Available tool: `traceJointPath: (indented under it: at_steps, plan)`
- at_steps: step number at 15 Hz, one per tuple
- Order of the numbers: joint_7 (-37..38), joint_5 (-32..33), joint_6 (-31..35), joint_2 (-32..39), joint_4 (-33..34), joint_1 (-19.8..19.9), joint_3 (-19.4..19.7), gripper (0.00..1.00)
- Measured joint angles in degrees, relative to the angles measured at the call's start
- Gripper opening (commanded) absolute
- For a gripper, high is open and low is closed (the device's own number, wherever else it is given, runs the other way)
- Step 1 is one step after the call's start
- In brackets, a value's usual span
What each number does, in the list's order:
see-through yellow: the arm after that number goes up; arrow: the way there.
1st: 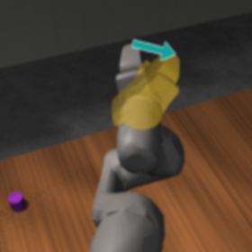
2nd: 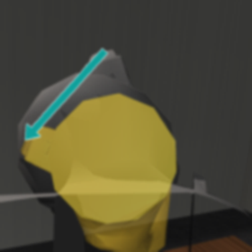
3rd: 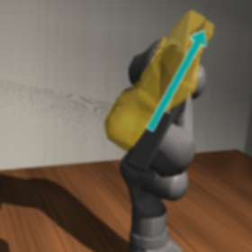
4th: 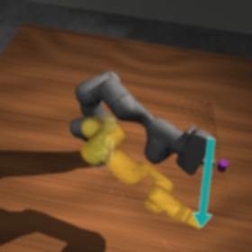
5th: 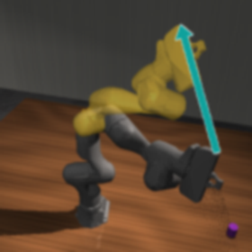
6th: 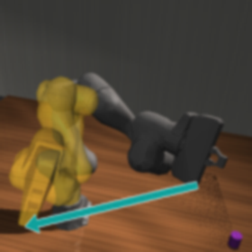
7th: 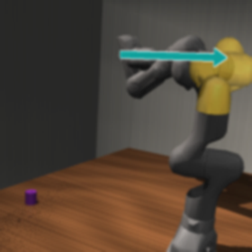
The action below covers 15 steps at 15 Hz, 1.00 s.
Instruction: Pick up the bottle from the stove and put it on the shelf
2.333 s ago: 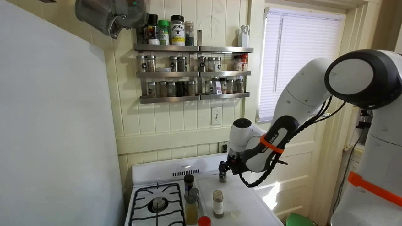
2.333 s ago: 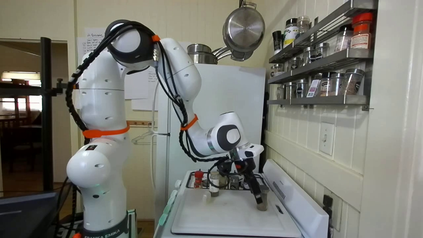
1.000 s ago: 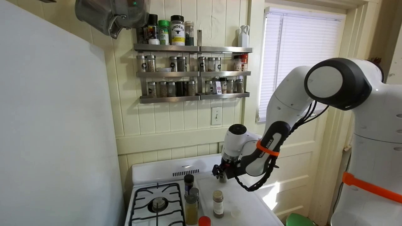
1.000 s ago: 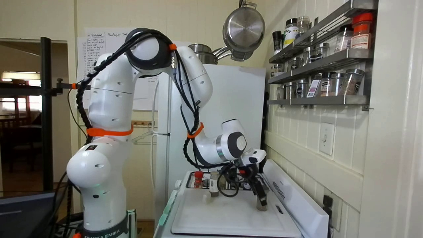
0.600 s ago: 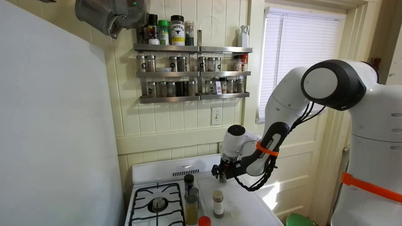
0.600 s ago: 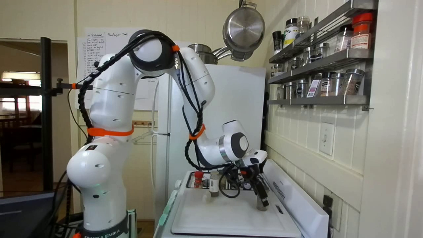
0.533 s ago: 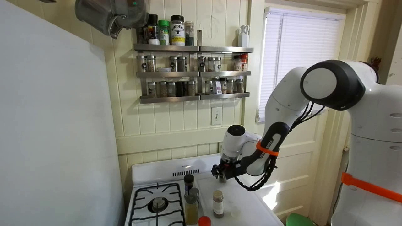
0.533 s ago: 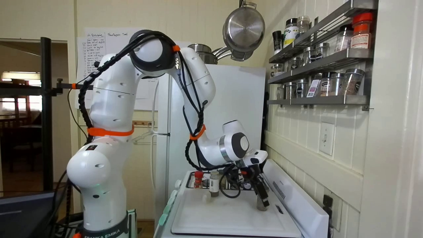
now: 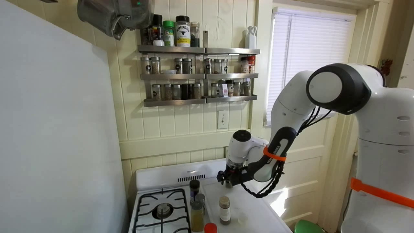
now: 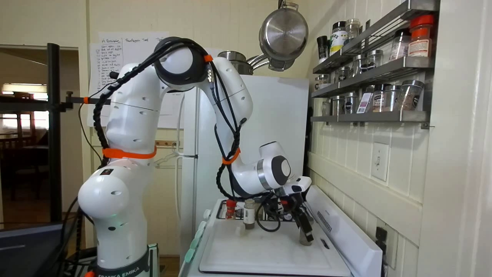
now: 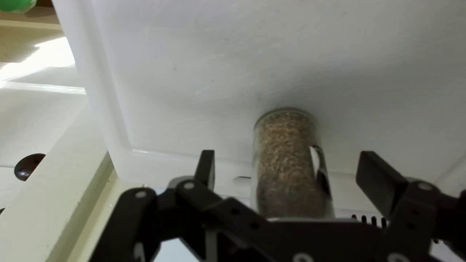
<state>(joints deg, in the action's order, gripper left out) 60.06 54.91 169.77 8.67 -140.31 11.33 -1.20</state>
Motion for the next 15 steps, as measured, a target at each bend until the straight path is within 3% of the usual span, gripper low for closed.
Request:
traceJointPath:
  at_steps: [2, 4, 7, 10, 15]
  plan:
    - [0.1, 0.0, 0.0, 0.0, 0.0, -0.1, 0.0, 0.97]
    - [0.2, 0.0, 0.0, 0.0, 0.0, -0.1, 0.0, 0.82]
    - [0.3, 0.0, 0.0, 0.0, 0.0, -0.1, 0.0, 0.48]
    - [0.4, 0.0, 0.0, 0.1, 0.0, -0.1, 0.0, 0.25]
    - [0.6, 0.0, 0.0, 0.2, 0.1, -0.2, 0.0, 0.23]
